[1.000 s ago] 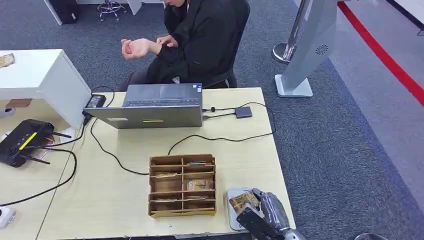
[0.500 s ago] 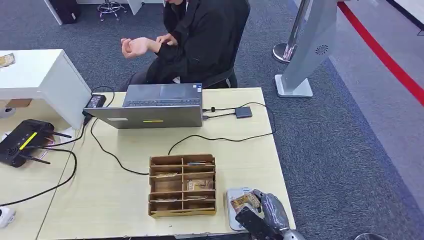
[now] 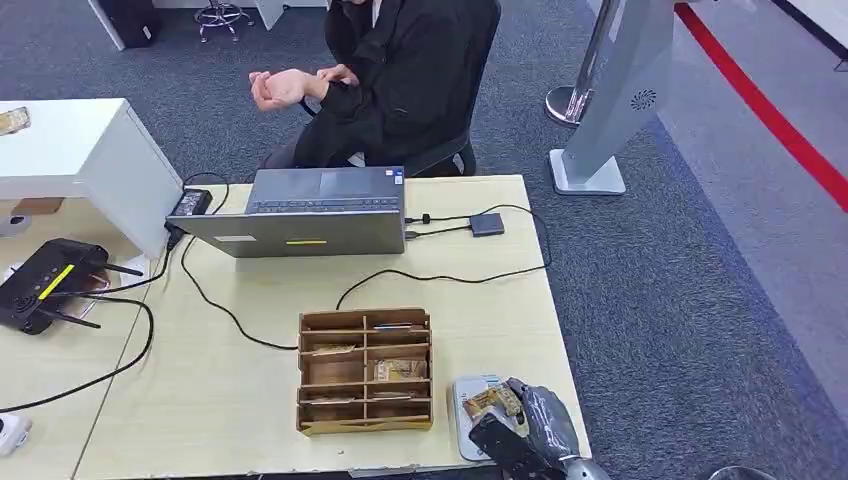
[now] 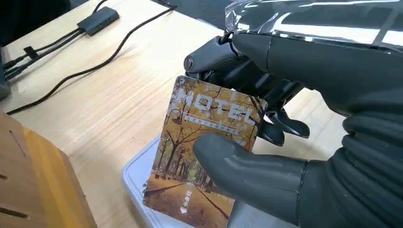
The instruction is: Pass the card to the sensor for recognition and then transmit it.
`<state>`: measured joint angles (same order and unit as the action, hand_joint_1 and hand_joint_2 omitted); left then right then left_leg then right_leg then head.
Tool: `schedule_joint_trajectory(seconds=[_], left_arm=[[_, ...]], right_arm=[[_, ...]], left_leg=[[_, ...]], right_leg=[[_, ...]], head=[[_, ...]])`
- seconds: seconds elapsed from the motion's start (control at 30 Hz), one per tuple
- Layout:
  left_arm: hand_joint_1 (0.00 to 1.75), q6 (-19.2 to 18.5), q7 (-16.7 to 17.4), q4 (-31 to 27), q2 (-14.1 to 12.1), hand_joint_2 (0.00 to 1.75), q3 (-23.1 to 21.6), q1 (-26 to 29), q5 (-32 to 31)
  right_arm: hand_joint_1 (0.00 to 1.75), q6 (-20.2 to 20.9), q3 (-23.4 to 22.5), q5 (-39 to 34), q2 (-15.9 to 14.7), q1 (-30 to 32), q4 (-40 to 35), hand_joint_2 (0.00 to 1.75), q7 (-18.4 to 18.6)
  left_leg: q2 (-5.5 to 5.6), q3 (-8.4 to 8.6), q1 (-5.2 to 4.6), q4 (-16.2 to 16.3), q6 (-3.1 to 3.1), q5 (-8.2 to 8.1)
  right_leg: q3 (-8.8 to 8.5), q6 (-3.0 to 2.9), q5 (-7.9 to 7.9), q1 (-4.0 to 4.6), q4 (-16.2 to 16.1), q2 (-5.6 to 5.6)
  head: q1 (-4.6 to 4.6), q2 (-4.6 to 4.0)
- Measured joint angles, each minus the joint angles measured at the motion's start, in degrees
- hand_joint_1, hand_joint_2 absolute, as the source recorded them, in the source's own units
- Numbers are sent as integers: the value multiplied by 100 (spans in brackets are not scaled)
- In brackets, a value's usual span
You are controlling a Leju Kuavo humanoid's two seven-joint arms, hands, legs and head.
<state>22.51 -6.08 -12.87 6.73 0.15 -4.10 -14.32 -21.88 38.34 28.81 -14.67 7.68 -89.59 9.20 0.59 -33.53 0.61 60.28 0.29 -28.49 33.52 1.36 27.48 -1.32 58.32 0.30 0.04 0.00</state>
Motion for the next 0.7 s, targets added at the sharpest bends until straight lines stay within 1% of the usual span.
schedule_joint_trajectory(seconds=[0.7], left_arm=[[0, 15, 13, 0, 2, 0, 87, 0, 0]], right_arm=[[175, -22, 31, 321, 0, -29, 24, 175, 240]], left_leg=[[0, 1, 0, 0, 0, 0]], right_leg=[[0, 0, 0, 0, 0, 0]], head=[[0, 0]])
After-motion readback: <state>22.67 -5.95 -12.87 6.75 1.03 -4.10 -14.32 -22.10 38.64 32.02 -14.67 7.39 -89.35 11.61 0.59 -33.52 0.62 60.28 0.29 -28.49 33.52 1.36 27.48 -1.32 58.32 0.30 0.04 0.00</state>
